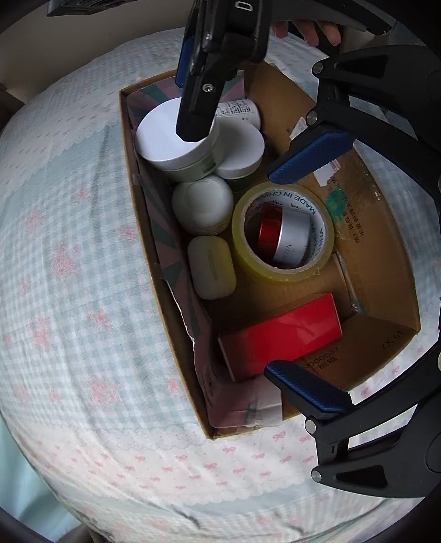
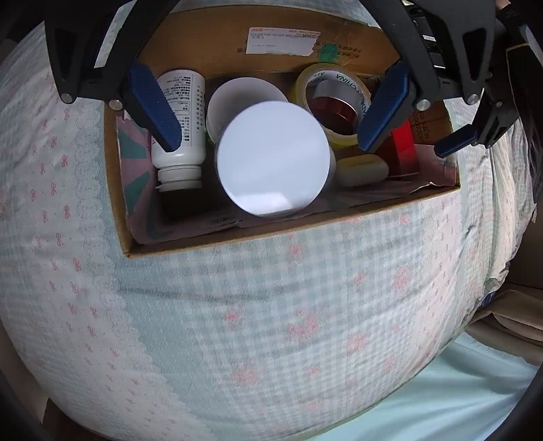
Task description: Organize rigid objects
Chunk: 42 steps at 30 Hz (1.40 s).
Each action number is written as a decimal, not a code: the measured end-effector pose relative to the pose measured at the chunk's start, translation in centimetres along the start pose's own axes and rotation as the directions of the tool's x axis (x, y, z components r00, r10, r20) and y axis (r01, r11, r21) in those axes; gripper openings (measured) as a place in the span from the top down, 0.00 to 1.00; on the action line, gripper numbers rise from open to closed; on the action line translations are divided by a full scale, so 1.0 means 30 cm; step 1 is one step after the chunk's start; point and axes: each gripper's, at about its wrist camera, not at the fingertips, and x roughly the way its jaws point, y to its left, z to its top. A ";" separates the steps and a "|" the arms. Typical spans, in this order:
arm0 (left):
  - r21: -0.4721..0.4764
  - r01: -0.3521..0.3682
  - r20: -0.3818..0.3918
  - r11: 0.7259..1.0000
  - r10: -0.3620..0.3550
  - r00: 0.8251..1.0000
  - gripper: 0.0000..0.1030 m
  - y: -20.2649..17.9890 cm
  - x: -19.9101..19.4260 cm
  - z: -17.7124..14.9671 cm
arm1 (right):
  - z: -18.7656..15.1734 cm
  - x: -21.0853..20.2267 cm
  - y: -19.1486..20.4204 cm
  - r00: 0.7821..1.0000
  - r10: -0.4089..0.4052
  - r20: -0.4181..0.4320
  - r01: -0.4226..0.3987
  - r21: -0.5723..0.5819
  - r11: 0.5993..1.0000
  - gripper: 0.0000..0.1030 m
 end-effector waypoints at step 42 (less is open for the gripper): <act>-0.188 -0.099 0.774 0.977 0.209 0.598 0.00 -0.504 -1.395 -0.567 | -0.563 -1.370 -0.024 0.714 0.018 0.700 0.191 -0.218 0.957 0.00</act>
